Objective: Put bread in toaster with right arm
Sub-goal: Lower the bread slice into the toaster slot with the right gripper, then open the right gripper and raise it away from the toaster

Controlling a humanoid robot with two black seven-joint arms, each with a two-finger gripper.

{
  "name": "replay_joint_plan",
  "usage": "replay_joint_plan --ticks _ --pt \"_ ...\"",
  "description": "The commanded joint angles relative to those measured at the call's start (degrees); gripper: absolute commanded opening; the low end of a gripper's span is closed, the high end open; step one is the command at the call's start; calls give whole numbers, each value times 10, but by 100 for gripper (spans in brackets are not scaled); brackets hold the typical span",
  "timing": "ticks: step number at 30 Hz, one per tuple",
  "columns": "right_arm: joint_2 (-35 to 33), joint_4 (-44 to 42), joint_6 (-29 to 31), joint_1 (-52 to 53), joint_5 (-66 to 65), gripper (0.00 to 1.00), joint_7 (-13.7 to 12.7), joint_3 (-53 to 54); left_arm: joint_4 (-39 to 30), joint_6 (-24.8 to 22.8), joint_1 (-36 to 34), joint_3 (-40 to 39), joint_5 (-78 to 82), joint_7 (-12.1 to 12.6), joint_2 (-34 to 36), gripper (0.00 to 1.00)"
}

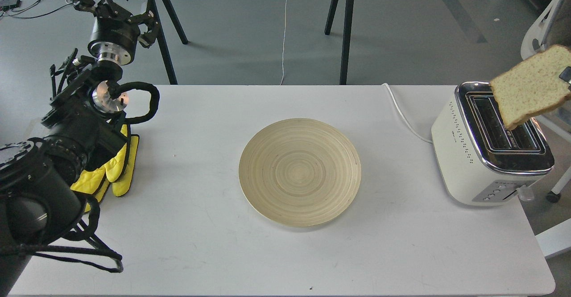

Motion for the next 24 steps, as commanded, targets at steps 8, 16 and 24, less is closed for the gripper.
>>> replay_joint_plan --ticks 8,16,24 --pt "52 -25 -19 -7 2 2 -14 -23 0 0 0 -1 0 0 -1 100" --pt "91 -25 -32 -25 2 37 -13 -22 0 0 0 0 0 0 -1 100" --pt "127 -21 -47 -23 14 93 -11 41 0 0 0 0 0 0 -1 100"
